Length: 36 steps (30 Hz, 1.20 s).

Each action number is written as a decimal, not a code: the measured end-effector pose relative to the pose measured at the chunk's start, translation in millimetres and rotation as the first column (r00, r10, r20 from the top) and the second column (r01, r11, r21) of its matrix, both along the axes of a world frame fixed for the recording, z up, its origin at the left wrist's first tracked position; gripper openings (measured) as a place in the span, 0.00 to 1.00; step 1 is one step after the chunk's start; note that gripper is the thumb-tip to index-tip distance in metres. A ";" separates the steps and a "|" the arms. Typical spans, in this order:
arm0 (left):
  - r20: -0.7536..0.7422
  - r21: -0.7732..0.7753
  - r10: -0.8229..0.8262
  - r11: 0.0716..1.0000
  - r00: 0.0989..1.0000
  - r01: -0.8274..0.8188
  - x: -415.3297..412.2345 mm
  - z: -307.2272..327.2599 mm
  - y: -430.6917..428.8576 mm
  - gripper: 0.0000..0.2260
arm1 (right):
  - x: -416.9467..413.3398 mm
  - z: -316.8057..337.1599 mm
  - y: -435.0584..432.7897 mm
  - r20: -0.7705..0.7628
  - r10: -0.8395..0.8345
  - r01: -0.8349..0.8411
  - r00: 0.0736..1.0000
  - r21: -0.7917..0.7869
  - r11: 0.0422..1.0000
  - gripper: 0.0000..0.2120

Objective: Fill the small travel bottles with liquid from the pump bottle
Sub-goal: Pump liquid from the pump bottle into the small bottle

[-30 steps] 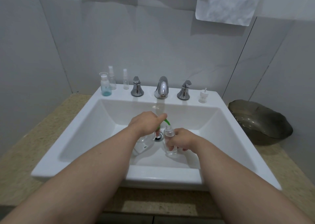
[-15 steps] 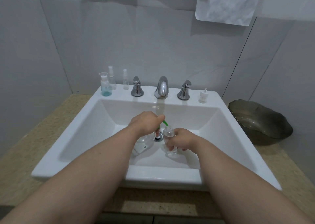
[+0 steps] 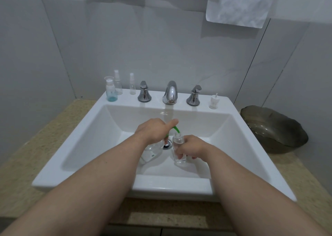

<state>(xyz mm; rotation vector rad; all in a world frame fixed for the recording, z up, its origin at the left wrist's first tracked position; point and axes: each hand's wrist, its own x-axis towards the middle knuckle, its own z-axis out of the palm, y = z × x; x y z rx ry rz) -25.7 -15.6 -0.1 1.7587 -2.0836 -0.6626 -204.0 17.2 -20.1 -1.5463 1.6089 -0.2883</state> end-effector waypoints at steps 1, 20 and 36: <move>0.002 -0.002 0.001 1.000 1.000 -0.001 0.5 -0.5 -0.3 0.38 | -0.1 0.0 0.3 0.002 -0.004 0.004 1.000 -0.002 1.000 0.13; -0.003 0.003 -0.008 1.000 1.000 0.008 -0.8 -2.2 -1.1 0.32 | -0.1 0.8 0.9 0.020 0.005 -0.005 1.000 -0.010 1.000 0.12; 0.045 -0.022 -0.009 1.000 0.999 0.010 -1.2 0.3 -1.5 0.27 | -0.4 0.3 1.6 0.003 0.018 -0.018 1.000 -0.004 1.000 0.11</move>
